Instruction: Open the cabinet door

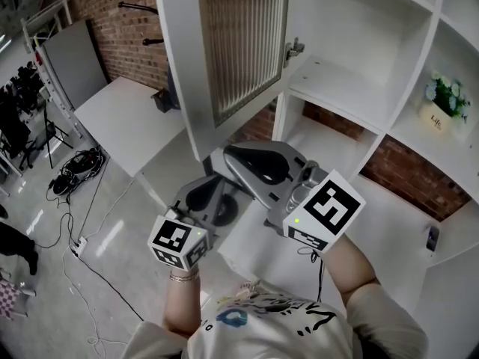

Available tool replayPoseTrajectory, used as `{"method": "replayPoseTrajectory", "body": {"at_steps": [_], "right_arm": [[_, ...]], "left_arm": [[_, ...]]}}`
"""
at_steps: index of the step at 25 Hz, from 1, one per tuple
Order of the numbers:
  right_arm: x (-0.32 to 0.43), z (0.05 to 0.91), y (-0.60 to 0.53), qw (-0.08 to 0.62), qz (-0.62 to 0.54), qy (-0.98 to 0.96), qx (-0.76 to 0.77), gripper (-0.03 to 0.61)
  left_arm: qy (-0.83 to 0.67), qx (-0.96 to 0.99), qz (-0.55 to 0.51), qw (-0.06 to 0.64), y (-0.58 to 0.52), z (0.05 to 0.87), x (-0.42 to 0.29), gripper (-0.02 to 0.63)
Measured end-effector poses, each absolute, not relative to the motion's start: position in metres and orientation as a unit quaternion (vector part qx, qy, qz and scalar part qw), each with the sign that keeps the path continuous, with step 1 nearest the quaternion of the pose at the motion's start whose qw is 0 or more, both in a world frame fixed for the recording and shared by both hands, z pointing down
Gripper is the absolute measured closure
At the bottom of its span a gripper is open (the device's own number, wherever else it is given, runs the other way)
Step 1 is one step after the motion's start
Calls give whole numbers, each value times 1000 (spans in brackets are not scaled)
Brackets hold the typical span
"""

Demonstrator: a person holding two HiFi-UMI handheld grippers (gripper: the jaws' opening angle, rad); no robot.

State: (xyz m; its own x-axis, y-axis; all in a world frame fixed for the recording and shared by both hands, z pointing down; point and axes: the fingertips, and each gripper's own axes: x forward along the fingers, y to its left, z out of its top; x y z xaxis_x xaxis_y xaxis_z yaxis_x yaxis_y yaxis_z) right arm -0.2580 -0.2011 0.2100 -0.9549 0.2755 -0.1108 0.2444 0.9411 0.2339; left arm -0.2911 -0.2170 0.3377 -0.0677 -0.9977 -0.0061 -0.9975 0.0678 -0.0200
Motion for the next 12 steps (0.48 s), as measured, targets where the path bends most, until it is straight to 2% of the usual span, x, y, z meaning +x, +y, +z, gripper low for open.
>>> {"method": "replayPoseTrajectory", "body": {"at_steps": [12], "right_arm": [[-262, 225, -214, 64, 75, 986, 136, 549]], "left_arm": [[738, -674, -7, 4, -211, 342, -296, 600]]}}
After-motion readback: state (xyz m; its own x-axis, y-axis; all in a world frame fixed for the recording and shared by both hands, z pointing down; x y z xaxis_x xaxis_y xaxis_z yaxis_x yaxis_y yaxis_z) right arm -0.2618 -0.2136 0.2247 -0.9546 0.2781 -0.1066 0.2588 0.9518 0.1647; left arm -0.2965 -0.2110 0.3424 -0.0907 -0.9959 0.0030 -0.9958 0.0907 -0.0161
